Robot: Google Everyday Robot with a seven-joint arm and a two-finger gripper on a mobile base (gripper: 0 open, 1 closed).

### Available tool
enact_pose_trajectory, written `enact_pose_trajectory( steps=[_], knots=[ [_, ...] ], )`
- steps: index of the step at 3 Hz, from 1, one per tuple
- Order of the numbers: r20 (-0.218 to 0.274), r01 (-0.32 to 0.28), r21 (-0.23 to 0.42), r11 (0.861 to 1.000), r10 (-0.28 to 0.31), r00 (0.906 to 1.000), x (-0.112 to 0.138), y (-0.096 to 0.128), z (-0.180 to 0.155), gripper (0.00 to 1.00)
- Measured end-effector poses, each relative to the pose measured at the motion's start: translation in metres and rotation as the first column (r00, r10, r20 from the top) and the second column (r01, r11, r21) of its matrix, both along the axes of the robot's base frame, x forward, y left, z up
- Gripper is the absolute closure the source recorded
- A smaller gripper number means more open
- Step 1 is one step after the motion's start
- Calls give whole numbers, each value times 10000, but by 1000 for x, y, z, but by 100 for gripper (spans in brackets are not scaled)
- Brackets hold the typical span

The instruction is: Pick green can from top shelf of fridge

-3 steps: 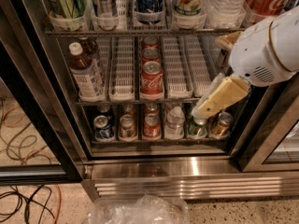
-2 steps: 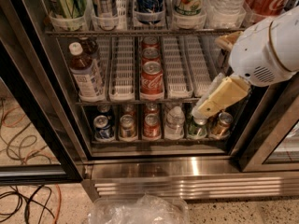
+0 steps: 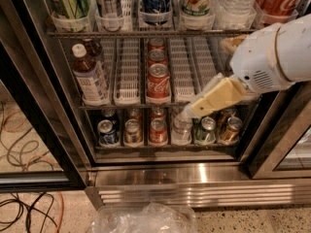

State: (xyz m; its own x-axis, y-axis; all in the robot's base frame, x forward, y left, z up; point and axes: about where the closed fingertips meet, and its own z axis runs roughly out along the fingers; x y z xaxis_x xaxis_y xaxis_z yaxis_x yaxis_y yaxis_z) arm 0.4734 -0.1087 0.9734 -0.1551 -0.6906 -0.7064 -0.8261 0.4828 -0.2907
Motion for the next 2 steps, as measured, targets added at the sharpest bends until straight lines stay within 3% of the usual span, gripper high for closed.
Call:
enact_pose_trajectory(
  steps=[1, 2],
  knots=[
    [402, 430, 1883, 9812, -515, 9979, 12, 36, 10, 0],
    [1086, 435, 3278, 9437, -834, 9906, 26, 69, 16, 0]
  ],
)
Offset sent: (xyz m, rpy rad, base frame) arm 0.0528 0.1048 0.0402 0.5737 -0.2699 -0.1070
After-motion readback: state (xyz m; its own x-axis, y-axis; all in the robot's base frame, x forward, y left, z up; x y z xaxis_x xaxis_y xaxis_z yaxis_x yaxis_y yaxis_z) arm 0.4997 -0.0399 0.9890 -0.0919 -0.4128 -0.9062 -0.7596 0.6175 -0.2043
